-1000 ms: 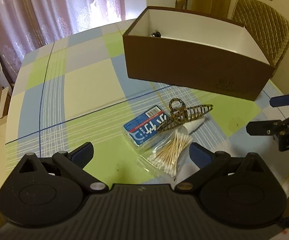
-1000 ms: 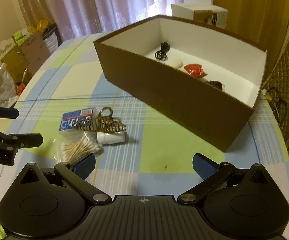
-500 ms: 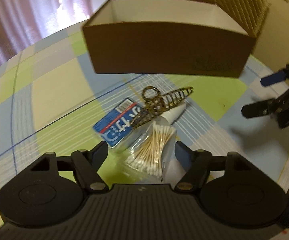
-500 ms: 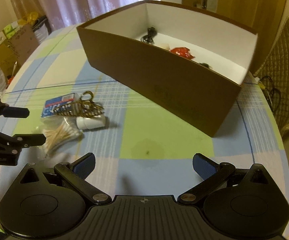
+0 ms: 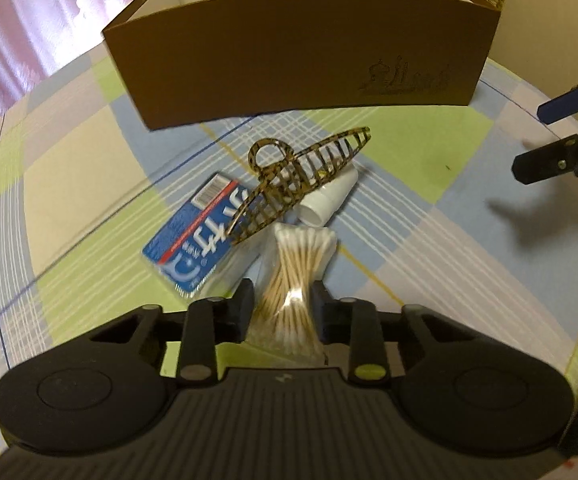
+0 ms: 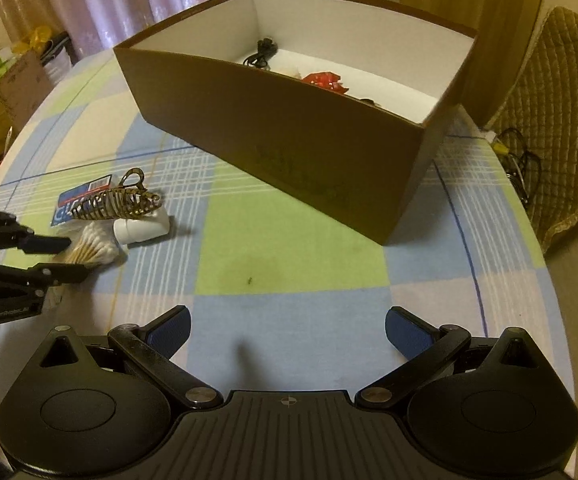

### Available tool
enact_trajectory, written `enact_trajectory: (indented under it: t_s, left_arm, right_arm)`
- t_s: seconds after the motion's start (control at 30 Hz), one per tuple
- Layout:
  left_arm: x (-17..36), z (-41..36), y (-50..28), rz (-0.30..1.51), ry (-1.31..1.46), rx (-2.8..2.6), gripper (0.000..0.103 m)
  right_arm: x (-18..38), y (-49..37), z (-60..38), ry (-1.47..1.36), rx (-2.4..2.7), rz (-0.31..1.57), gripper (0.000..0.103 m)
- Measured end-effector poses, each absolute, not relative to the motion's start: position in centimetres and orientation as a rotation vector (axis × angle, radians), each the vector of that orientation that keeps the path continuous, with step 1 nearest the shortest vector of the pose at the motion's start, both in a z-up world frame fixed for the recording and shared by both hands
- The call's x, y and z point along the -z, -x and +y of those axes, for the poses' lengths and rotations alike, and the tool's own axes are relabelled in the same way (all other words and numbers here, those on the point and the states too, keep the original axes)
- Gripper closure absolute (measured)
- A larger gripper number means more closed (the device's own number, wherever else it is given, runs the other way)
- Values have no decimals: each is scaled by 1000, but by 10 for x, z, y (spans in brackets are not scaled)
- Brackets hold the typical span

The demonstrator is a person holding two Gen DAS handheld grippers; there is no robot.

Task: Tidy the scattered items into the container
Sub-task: 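Grasp the bag of cotton swabs with the left gripper while the right gripper reaches the claw clip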

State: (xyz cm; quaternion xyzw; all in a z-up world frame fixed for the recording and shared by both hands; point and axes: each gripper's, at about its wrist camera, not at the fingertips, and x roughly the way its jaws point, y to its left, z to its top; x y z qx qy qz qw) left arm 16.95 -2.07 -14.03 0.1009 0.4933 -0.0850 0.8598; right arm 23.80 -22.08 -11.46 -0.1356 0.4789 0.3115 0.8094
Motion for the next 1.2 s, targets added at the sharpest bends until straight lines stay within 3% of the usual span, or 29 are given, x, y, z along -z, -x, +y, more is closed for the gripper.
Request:
enact_trajectory:
  t_s: [0.27, 0.53, 0.6, 0.67, 0.97, 1.2]
  left_arm:
    - [136, 19, -141, 1089, -127, 17, 80]
    - [134, 85, -134, 1107, 120, -211, 80]
    - [133, 93, -134, 1106, 154, -227, 79]
    - [133, 95, -133, 1102, 174, -230, 79]
    - [140, 95, -139, 1126, 169, -228, 75]
    - [141, 96, -143, 1130, 163, -228, 74]
  right_arm:
    - [113, -236, -193, 316, -807, 984, 2]
    - [115, -223, -140, 499, -1083, 815, 3]
    - [119, -218, -128, 571, -1137, 761, 17]
    - [123, -215, -117, 613, -1196, 735, 21]
    - [145, -218, -79, 771, -1315, 653, 24]
    - [160, -223, -66, 861, -1372, 685, 54]
